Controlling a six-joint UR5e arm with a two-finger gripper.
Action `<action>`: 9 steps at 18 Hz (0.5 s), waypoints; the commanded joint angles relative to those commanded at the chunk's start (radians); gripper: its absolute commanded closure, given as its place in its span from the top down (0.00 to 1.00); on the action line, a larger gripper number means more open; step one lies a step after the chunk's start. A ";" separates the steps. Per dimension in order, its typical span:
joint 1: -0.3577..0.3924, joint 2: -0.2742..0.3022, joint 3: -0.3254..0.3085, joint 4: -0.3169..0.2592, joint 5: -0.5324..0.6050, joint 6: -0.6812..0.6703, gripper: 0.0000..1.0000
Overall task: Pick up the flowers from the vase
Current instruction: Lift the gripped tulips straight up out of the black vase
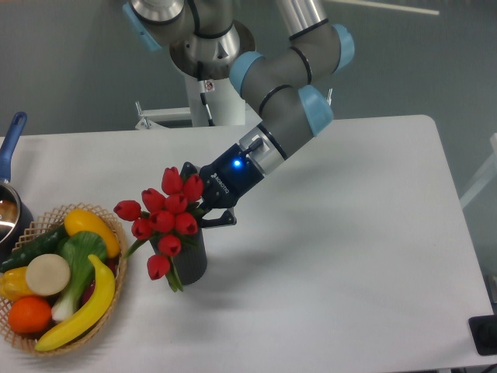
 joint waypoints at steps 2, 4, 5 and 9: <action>0.012 0.011 0.011 0.000 0.000 -0.002 0.20; 0.012 0.035 0.018 0.000 0.000 -0.034 0.20; 0.014 0.054 0.021 0.000 0.000 -0.046 0.20; 0.023 0.103 0.031 0.000 -0.002 -0.080 0.20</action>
